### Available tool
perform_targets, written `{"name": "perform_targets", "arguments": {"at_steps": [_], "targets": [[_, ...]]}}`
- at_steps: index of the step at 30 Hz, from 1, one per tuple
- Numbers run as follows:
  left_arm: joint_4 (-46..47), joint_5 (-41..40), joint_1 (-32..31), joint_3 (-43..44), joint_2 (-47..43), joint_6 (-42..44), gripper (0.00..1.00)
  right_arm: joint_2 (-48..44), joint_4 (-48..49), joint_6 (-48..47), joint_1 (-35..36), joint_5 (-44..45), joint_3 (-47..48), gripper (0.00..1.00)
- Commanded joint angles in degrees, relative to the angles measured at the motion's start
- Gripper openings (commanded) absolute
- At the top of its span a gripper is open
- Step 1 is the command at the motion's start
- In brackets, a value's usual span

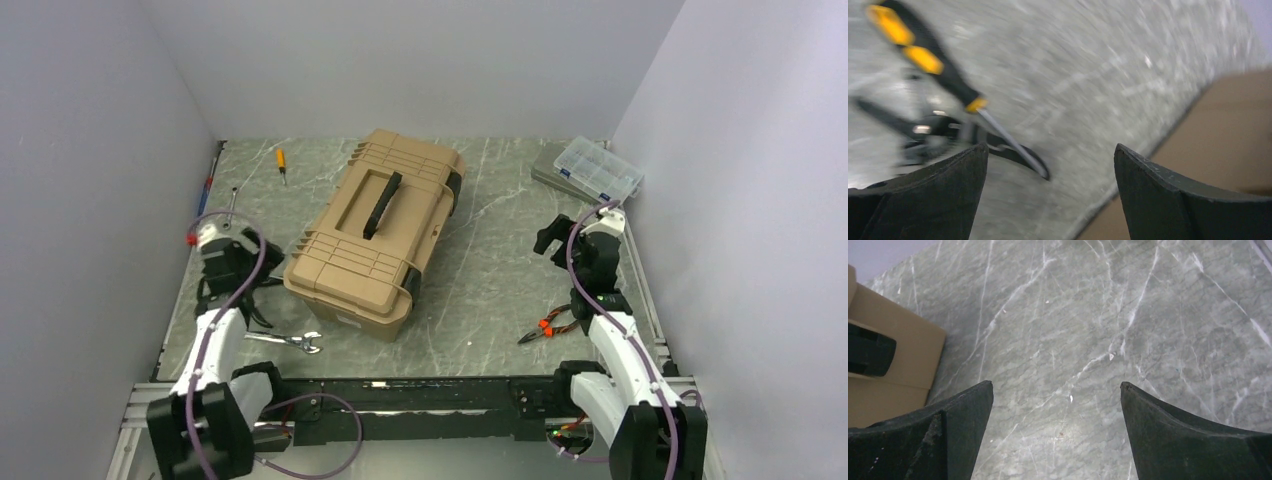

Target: Pack the tool kit

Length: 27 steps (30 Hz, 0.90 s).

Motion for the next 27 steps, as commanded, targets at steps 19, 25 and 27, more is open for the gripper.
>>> {"name": "perform_targets", "arguments": {"at_steps": [19,25,27], "targets": [[33.2,-13.97,-22.73,-5.58,2.88,27.56,0.89,0.97,30.94,-11.98,-0.19,6.99,-12.69,1.0],[58.89,-16.71,-22.28,-16.43,8.24,41.23,0.86,8.55,36.6,-14.24,-0.23,6.89,-12.5,1.0],[69.89,-14.62,-20.95,-19.81,14.35,40.27,0.88,11.9,42.73,-14.87,-0.22,5.66,-13.39,0.98]]}}
